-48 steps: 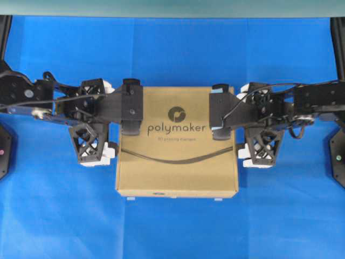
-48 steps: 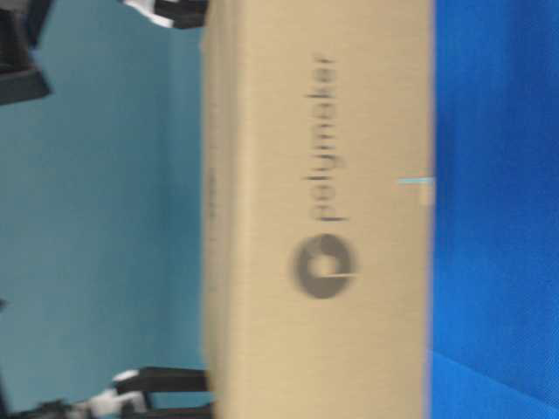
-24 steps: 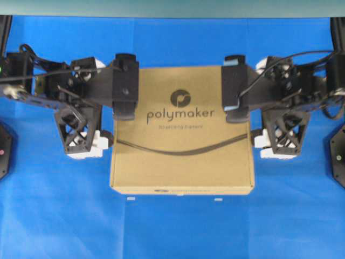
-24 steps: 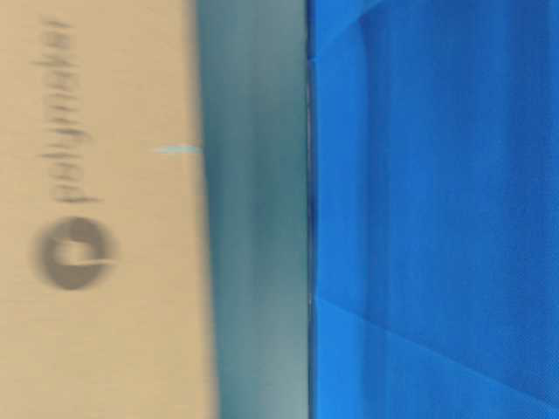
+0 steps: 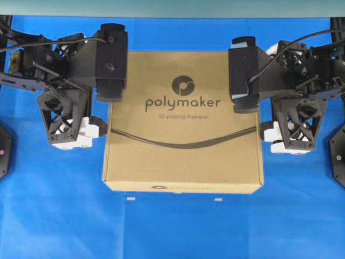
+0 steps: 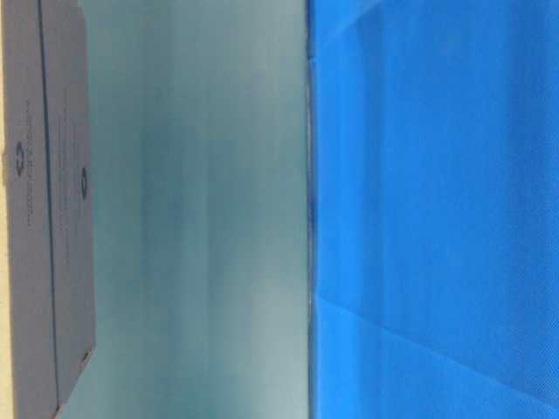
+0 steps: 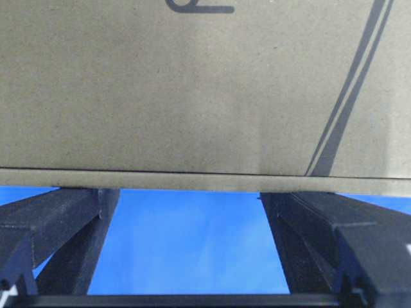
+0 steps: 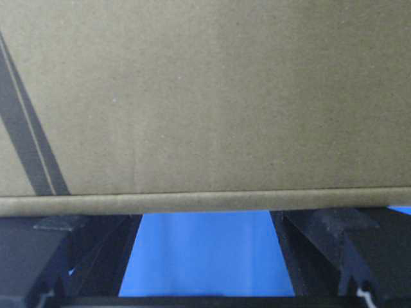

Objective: Lift up the cardboard box by clamping it between your arms.

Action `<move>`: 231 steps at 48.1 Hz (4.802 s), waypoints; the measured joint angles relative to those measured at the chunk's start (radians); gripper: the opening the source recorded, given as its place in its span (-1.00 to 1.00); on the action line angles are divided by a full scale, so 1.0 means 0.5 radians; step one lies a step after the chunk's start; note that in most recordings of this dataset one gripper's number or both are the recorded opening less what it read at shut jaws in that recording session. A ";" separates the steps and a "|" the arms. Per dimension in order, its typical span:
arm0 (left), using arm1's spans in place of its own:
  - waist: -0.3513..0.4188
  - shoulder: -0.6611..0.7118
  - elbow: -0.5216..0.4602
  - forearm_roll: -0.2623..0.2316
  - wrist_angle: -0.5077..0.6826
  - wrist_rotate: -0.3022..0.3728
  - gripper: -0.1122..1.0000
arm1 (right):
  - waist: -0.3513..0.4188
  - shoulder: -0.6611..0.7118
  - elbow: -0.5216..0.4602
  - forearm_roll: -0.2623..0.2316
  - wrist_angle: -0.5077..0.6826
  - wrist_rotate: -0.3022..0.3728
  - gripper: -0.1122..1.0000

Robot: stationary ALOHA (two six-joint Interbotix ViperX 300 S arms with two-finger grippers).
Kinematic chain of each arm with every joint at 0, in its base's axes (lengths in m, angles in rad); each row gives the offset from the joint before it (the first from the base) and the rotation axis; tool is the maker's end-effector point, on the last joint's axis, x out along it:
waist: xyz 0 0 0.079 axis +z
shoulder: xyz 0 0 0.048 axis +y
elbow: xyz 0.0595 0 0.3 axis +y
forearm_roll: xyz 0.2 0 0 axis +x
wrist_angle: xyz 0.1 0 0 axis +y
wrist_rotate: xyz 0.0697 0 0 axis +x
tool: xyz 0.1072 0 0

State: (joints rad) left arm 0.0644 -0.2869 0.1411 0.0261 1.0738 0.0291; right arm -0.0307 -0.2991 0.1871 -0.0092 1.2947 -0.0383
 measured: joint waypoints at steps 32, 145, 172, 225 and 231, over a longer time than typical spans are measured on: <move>0.021 0.015 0.037 0.003 -0.021 0.003 0.72 | -0.021 0.003 0.104 -0.003 -0.049 0.009 1.00; 0.074 0.626 0.933 0.015 -1.132 0.055 0.72 | -0.104 0.641 1.108 -0.034 -1.663 -0.037 1.00; 0.123 0.445 1.190 0.006 -1.227 0.021 0.72 | -0.153 0.399 1.396 0.006 -1.733 0.043 1.00; 0.052 -0.423 1.654 0.006 -1.822 0.006 0.72 | -0.153 -1.068 1.887 0.009 -2.046 0.138 1.00; 0.049 -0.476 1.681 0.003 -1.832 0.000 0.72 | -0.153 -1.249 1.911 0.012 -2.040 0.147 1.00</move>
State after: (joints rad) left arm 0.0890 -0.5246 0.9817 0.0276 0.1580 0.0291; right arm -0.1074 -0.9235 1.1428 -0.0031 0.2746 0.0353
